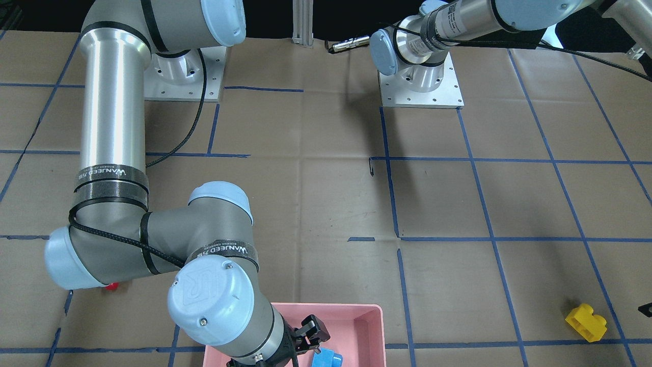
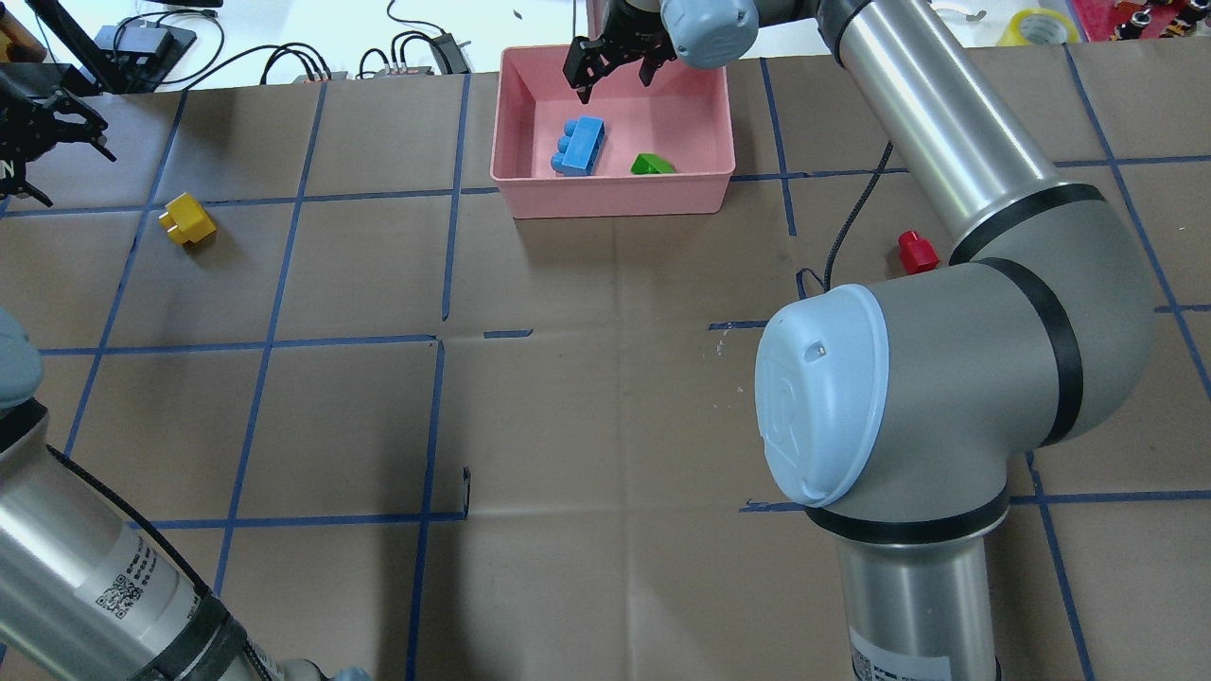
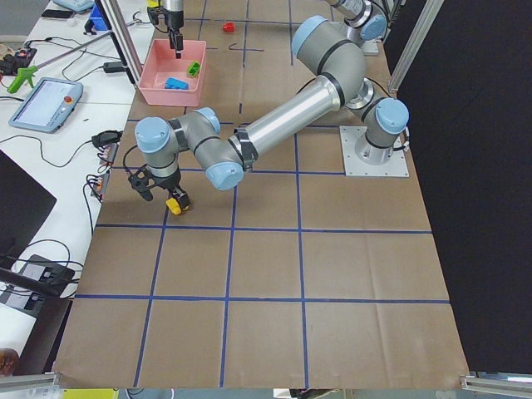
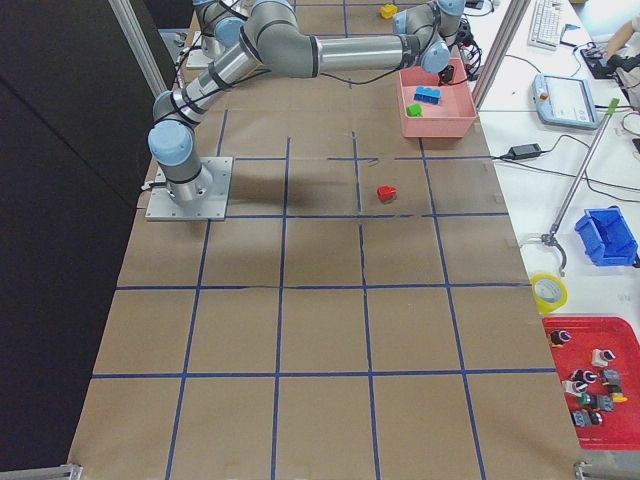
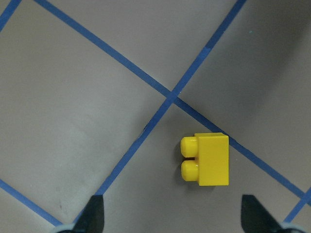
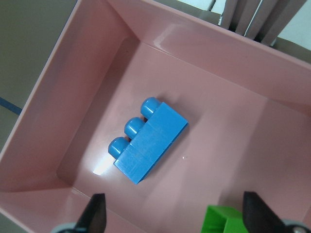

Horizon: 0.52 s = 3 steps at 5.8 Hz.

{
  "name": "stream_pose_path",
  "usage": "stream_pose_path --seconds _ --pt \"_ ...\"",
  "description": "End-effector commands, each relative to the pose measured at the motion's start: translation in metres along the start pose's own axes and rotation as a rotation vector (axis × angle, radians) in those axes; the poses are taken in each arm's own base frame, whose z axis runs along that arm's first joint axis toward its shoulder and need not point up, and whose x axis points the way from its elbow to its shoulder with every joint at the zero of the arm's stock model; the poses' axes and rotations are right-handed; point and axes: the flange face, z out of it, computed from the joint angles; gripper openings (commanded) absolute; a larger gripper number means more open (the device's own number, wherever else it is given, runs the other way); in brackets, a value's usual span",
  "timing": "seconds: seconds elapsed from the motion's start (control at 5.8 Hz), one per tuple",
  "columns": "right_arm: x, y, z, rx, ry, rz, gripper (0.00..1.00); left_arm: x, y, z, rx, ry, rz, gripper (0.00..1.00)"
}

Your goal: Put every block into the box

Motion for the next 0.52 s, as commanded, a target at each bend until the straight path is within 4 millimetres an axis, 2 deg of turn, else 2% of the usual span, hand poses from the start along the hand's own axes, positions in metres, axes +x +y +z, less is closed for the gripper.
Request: stream_pose_path --seconds 0.0,0.17,0.34 --pt "0.002 0.009 -0.072 -0.001 0.109 -0.035 1.00 0.027 0.010 0.054 -0.001 0.005 0.040 1.00" --pt "0.015 0.034 -0.108 -0.114 0.125 0.005 1.00 0.034 0.012 0.063 -0.012 0.011 0.051 0.99" --pt "0.042 0.061 -0.156 -0.142 0.128 0.040 1.00 0.038 0.009 0.066 0.012 0.019 0.058 0.99"
